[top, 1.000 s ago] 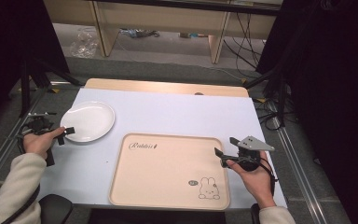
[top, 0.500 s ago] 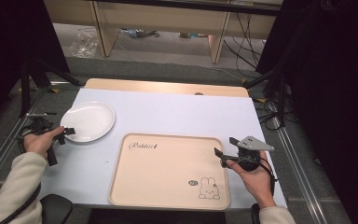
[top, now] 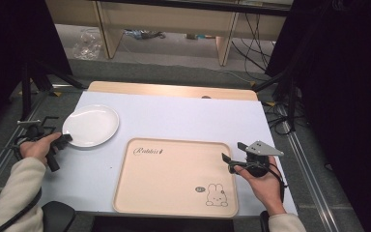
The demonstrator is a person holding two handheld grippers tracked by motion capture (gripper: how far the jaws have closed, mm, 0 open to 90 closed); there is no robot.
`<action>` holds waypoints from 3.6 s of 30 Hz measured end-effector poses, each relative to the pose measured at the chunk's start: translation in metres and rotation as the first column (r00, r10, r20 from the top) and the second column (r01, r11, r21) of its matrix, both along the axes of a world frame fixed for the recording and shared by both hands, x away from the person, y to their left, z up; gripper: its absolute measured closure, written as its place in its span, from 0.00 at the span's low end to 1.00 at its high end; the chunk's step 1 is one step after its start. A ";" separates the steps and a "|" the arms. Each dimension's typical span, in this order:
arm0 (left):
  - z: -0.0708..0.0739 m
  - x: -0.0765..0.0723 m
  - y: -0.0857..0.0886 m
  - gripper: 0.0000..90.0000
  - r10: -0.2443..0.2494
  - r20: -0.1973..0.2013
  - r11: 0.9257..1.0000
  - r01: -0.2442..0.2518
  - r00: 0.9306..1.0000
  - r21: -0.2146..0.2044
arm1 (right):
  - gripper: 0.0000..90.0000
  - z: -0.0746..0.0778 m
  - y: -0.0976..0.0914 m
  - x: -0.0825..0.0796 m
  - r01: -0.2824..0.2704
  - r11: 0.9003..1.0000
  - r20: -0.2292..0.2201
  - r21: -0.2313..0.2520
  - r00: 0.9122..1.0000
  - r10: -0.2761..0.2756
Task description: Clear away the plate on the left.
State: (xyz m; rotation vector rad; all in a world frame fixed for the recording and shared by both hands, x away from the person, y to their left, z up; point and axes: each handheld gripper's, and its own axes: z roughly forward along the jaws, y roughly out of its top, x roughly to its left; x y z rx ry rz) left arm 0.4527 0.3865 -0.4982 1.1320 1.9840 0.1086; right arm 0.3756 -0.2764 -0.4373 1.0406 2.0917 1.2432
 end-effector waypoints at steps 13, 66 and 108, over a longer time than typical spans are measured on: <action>0.015 -0.003 0.001 0.95 -0.005 0.181 0.995 0.023 0.983 -0.099 | 0.29 0.000 0.000 0.000 -0.001 1.000 0.001 0.001 1.000 0.001; 0.032 -0.010 -0.003 0.96 -0.004 0.330 0.956 0.101 0.944 -0.277 | 0.29 0.000 -0.001 0.001 -0.002 1.000 0.017 -0.002 1.000 0.002; 0.038 -0.011 -0.030 0.96 -0.092 0.339 0.909 0.218 0.936 -0.355 | 0.29 0.000 -0.001 0.001 0.000 1.000 0.024 0.002 1.000 0.000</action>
